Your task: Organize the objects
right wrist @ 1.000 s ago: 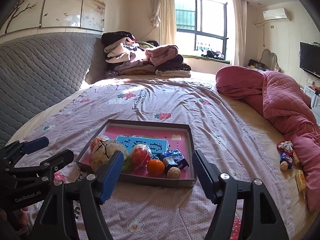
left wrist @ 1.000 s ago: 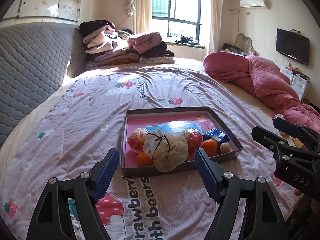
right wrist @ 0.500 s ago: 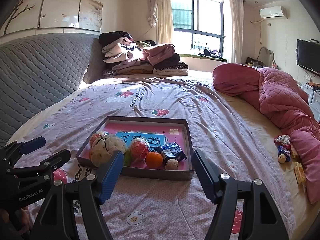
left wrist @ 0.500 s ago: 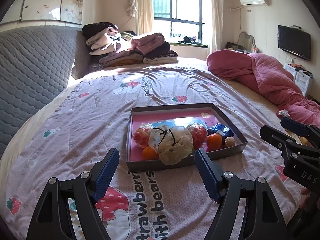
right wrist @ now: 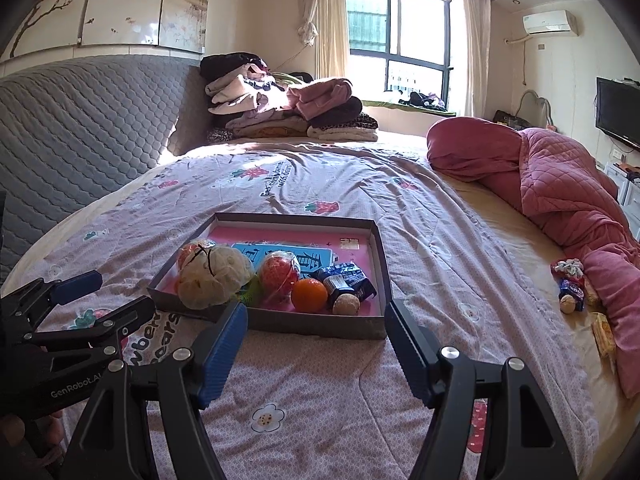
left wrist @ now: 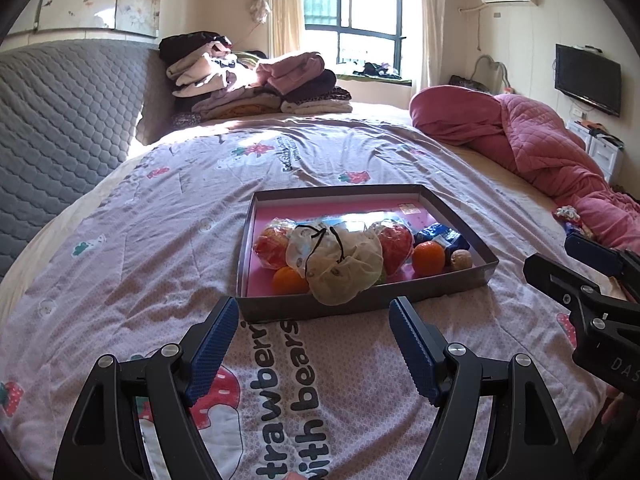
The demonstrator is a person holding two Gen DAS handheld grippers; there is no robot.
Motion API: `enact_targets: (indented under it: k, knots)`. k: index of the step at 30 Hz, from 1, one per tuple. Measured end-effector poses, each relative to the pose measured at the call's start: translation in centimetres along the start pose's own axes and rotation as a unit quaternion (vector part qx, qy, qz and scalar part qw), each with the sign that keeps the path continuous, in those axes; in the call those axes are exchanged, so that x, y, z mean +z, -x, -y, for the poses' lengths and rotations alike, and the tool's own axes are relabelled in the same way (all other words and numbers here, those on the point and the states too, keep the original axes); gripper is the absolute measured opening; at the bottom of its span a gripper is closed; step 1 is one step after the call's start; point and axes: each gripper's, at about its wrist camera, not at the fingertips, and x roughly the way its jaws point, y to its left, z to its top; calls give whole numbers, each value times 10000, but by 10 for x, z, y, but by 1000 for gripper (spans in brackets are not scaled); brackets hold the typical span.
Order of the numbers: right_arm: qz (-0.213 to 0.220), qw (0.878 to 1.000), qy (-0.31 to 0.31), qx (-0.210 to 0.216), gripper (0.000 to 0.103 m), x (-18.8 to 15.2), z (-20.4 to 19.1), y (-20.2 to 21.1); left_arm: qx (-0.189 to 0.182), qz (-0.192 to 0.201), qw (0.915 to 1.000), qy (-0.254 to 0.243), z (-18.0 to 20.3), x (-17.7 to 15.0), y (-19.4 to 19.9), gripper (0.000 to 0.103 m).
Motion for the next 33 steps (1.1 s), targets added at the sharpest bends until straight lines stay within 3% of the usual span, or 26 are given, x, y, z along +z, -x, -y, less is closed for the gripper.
enact_targets:
  k: [21,33]
  knots:
    - [-101,9999,-87,-20,71,-35,6,-20,186,-11,9998,-23,2,-22,-17,79]
    - [-190,9997,-121,-37,71,-46,7,-29,96,-55,9999,79,-1,-31,-24,79]
